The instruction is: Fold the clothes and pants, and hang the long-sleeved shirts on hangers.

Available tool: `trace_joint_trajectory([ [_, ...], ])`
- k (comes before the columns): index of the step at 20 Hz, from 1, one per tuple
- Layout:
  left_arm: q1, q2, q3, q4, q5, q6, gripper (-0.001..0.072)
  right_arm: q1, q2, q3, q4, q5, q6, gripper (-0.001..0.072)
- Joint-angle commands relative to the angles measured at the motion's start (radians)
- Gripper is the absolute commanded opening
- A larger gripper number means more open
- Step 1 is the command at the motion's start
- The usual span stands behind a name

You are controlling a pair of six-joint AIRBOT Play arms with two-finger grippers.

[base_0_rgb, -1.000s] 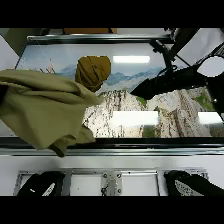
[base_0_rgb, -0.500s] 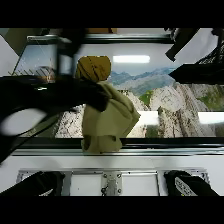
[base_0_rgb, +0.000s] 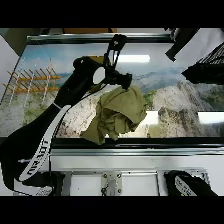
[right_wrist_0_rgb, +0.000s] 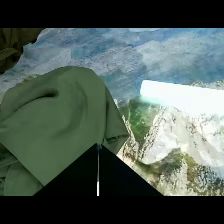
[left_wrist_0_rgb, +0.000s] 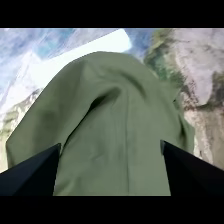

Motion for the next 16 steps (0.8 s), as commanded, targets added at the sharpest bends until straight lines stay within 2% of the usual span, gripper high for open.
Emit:
trace_joint_trajectory([
  [1, 0.090, -0.001, -0.058, -0.020, -0.178, -0.011, 0.0678, -0.001, 0.001, 0.000, -0.021, 0.000, 0.003, 0.0018],
  [5, 0.115, 0.109, -0.389, -0.020, -0.143, -0.011, 0.0678, -0.001, -0.001, -0.003, -0.021, 0.010, 0.003, 0.0018],
  [8, 0.114, 0.137, -0.581, -0.027, -0.043, -0.011, 0.0677, -0.001, -0.003, -0.014, -0.021, 0.011, 0.003, 0.0018],
  [13, 0.114, 0.136, -0.695, -0.098, 0.121, -0.013, 0.0677, 0.001, -0.003, -0.039, -0.021, 0.019, 0.003, 0.0018],
  [16, 0.113, 0.131, -0.715, -0.098, 0.180, -0.044, 0.0677, 0.024, -0.005, -0.057, -0.021, 0.019, 0.003, 0.0018],
])
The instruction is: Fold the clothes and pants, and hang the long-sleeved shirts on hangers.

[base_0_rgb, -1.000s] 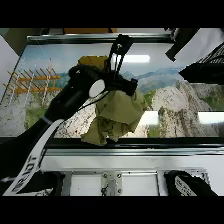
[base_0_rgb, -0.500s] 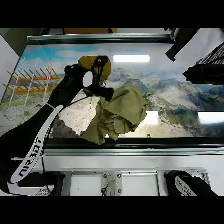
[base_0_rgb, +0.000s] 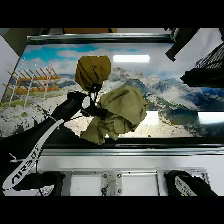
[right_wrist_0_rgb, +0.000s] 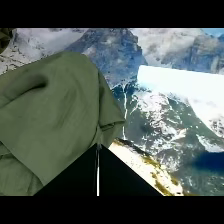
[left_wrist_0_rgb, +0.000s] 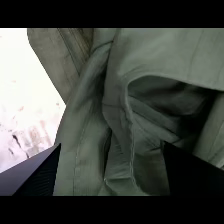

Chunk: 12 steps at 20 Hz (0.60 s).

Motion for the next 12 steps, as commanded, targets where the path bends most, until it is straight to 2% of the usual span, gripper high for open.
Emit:
trace_joint_trajectory([
  [1, 0.001, -0.007, -0.040, -0.016, 0.091, -0.034, 0.0676, 0.032, -0.005, -0.025, 0.000, 0.002, -0.004, 0.0018],
  [2, 0.001, -0.016, -0.039, -0.016, 0.096, -0.050, 0.0674, 0.053, -0.008, -0.037, 0.000, 0.002, -0.004, 0.0018],
  [3, 0.001, -0.023, -0.039, -0.014, 0.100, -0.069, 0.0539, 0.081, -0.010, -0.060, -0.001, 0.002, -0.004, 0.0017],
  [5, 0.002, -0.031, -0.039, -0.015, 0.111, -0.093, 0.0134, 0.154, -0.018, -0.117, -0.023, -0.005, -0.003, 0.0017],
  [6, 0.003, -0.027, -0.038, -0.014, 0.110, -0.094, 0.0017, 0.204, -0.023, -0.154, -0.061, -0.011, 0.007, 0.0017],
  [10, 0.025, 0.045, -0.037, -0.014, 0.105, -0.092, 0.0017, 0.437, -0.047, -0.301, -0.301, -0.083, 0.265, 0.0017],
  [12, 0.027, 0.075, -0.037, -0.013, 0.100, -0.087, 0.0017, 0.546, -0.074, -0.364, -0.341, -0.172, 0.420, 0.0038],
])
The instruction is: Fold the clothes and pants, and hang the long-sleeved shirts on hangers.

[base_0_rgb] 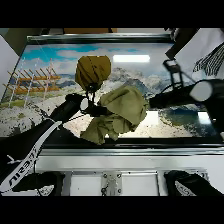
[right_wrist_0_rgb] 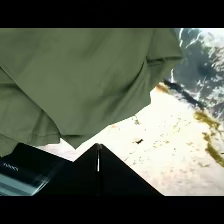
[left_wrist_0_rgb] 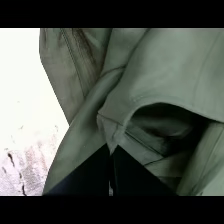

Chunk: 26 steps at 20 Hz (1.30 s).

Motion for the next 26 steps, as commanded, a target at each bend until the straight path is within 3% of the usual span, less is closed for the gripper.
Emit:
trace_joint_trajectory([
  [1, 0.007, 0.045, 0.000, 0.001, -0.004, 0.005, 0.0017, 0.179, -0.048, -0.106, -0.095, -0.124, 0.238, 0.0280],
  [2, 0.007, 0.046, 0.000, 0.000, -0.011, 0.013, 0.0017, 0.210, -0.081, -0.111, -0.081, -0.134, 0.257, 0.0711],
  [8, 0.000, 0.045, 0.000, 0.001, -0.024, 0.014, 0.0017, 0.280, -0.272, -0.111, -0.136, -0.131, 0.389, 0.0685],
  [10, 0.001, 0.045, 0.000, 0.001, -0.024, 0.014, 0.0017, 0.280, -0.314, -0.111, -0.183, -0.135, 0.444, 0.0507],
  [14, 0.001, 0.045, 0.000, 0.000, -0.025, 0.014, 0.0017, 0.278, -0.342, -0.111, -0.298, -0.139, 0.593, 0.0513],
  [19, 0.000, 0.045, 0.000, -0.001, -0.026, 0.014, 0.0017, 0.278, -0.372, -0.111, -0.328, -0.142, 0.640, 0.0513],
  [23, 0.000, 0.045, 0.000, -0.001, -0.035, 0.014, 0.0017, 0.278, -0.397, -0.111, -0.462, -0.184, 0.830, 0.0512],
  [25, 0.001, 0.046, 0.000, 0.000, -0.055, 0.014, 0.0018, 0.277, -0.401, -0.111, -0.514, -0.190, 0.848, 0.0502],
  [26, 0.001, 0.047, 0.000, 0.001, -0.064, 0.014, 0.0017, 0.277, -0.401, -0.111, -0.528, -0.193, 0.848, 0.0365],
])
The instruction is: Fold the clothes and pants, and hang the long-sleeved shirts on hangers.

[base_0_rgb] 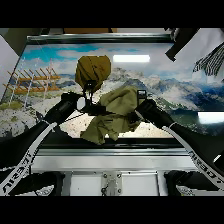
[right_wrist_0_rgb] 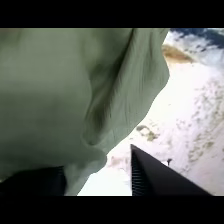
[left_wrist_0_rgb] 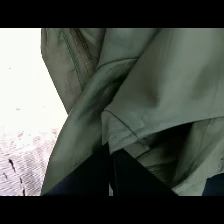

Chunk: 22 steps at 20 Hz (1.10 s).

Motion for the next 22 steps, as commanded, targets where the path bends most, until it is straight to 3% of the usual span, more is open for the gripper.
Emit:
trace_joint_trajectory([
  [1, 0.000, 0.005, 0.000, 0.001, -0.026, 0.000, 0.0017, -0.001, -0.008, 0.000, -0.092, -0.018, 0.065, 0.0211],
  [2, 0.000, 0.013, 0.000, 0.001, -0.026, 0.000, 0.0017, -0.002, -0.008, 0.000, -0.092, -0.030, 0.064, 0.0162],
  [4, 0.000, 0.046, 0.000, 0.005, -0.023, 0.001, 0.0017, -0.002, -0.007, 0.000, -0.092, -0.039, 0.041, 0.0159],
  [6, 0.007, 0.108, 0.001, 0.019, -0.023, 0.023, 0.0017, -0.015, 0.010, 0.010, -0.092, -0.008, -0.050, 0.0017],
  [10, 0.029, 0.277, 0.102, 0.019, -0.093, 0.065, 0.0017, -0.072, 0.169, 0.156, -0.091, 0.149, -0.384, 0.0016],
  [13, -0.007, 0.387, 0.312, 0.019, -0.127, 0.096, 0.0016, -0.088, 0.324, 0.430, -0.087, 0.348, -0.563, 0.0016],
  [18, -0.166, 0.491, 0.622, 0.036, -0.043, 0.098, 0.0017, -0.086, 0.492, 0.853, 0.017, 0.409, -0.583, 0.0015],
  [22, -0.263, 0.491, 0.791, 0.037, -0.024, 0.134, 0.0016, -0.086, 0.560, 1.002, 0.064, 0.402, -0.566, 0.0015],
])
